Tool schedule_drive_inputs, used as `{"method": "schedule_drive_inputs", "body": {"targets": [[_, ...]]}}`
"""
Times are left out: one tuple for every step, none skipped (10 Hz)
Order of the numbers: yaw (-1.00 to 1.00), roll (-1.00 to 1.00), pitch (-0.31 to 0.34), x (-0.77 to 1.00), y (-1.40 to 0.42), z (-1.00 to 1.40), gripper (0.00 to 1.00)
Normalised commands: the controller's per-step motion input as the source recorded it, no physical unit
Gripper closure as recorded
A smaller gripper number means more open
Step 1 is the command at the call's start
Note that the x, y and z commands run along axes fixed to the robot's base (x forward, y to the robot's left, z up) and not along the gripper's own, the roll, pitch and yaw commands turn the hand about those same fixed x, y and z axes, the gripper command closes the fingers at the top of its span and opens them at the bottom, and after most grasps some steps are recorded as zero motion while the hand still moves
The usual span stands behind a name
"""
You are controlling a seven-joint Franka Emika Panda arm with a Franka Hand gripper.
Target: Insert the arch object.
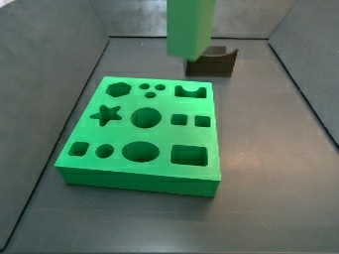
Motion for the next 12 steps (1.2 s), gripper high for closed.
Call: {"method": "schedule_drive_inputs", "body": {"targets": [[-0.47, 0.19, 0.010, 0.12, 0.43, -0.65, 1.00], [-0.27, 0.18, 0.024, 0.00, 0.61, -0.52, 1.00], [-0.07, 0.03, 0.021, -0.08, 0.85, -0.37, 1.00], [-0.10, 0.08, 0.056, 0.00, 0.80, -0.37, 1.00], [-0.38, 0.00, 0.080, 0.02, 0.59, -0.35, 1.00], [-0.91, 0.00, 0.000, 0.12, 0.08, -0.11, 1.00], [-0.93, 0.00, 0.000, 0.07, 0.05, -0.12, 1.00], [-0.93, 0.00, 0.000, 0.07, 0.05, -0.12, 1.00], [-0.93, 0.00, 0.000, 0.08, 0.04, -0.11, 1.00], [-0.94, 0.00, 0.000, 0.09, 0.03, -0.09, 1.00], [-0.94, 0.00, 0.000, 0.11, 0.04, -0.10, 1.00], [-0.93, 0.00, -0.010, 0.16, 0.07, -0.18, 1.00]]}}
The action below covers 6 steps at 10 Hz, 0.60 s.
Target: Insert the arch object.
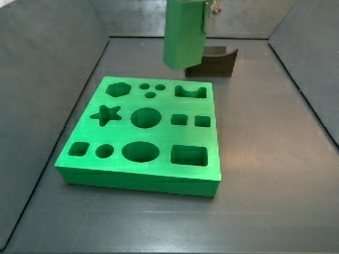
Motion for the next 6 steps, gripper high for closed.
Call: {"method": "schedule_drive_inputs", "body": {"targets": [[-0.93, 0.00, -0.010, 0.16, 0.08, -0.25, 1.00], [-0.93, 0.00, 0.000, 0.15, 0.08, -0.27, 1.00], [-0.94, 0.00, -0.006, 0.15, 0.08, -0.26, 1.00], [-0.96, 0.00, -0.014, 0.13, 0.05, -0.24, 1.00], [-0.98, 0.00, -0.004, 0.09, 0.03, -0.25, 1.00], [-0.98, 0.00, 0.000, 0.09, 0.03, -0.27, 1.00]]}}
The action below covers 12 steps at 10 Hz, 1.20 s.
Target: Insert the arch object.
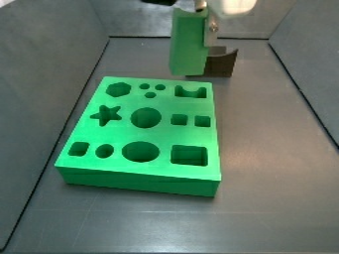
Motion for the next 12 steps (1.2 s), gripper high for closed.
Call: {"method": "schedule_drive_inputs", "body": {"targets": [[-0.97, 0.00, 0.000, 0.09, 0.03, -0.26, 1.00], [-0.67, -0.11, 0.000, 0.44, 0.00, -0.22, 1.00], [-0.51, -0.06, -0.030, 0.32, 0.00, -0.25, 1.00], [-0.28, 0.00, 0.000, 0.06, 0.03, -0.07, 1.00], [-0.06, 0.00, 0.000, 0.00, 0.02, -0.06, 1.00], [-0.18, -0.04, -0.080, 0.02, 0.00, -0.26, 1.00], [-0.16, -0.14, -0.144, 0.02, 0.00, -0.34, 1.00], [-0.16, -0.18, -0.153, 0.01, 0.00, -0.35, 1.00], [-0.06, -0.25, -0.150, 0.00, 0.00, -0.30, 1.00], [0.00, -0.23, -0.136, 0.00, 0.00, -0.25, 1.00], [0.03, -0.22, -0.169, -0.12, -0.01, -0.18, 1.00], [0.01, -0.17, -0.169, -0.13, -0.10, -0.13, 1.00]]}}
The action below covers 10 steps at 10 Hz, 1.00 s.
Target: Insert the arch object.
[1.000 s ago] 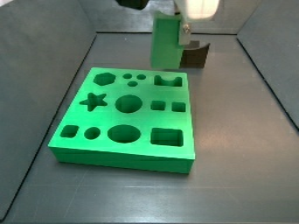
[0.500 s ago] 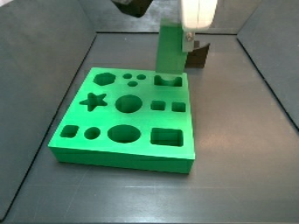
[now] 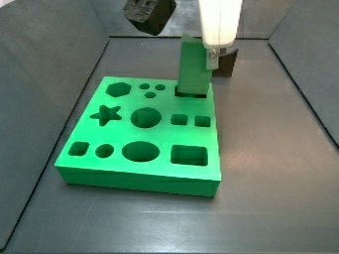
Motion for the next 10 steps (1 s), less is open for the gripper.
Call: {"method": "schedule_drive_inputs", "body": {"targets": [[0.00, -0.12, -0.180, -0.07, -0.16, -0.15, 1.00], [0.00, -0.12, -0.173, -0.10, -0.14, -0.13, 1.00], [0.00, -0.10, -0.167, -0.12, -0.03, -0.19, 1.00], [0.00, -0.09, -0.173, -0.31, 0.00, -0.14, 1.00], [0.00, -0.08, -0.169, -0.32, 0.00, -0.17, 1.00], [0.00, -0.05, -0.153, -0.35, 0.00, -0.12, 1.00], [0.00, -0.04, -0.111, -0.08, 0.00, -0.19, 1.00], [0.00, 0.00, -0.126, 0.01, -0.01, -0.39, 1.00], [0.00, 0.03, -0.191, 0.02, -0.10, -0.65, 1.00], [0.00, 0.18, -0.144, 0.10, -0.15, -0.77, 1.00]]}}
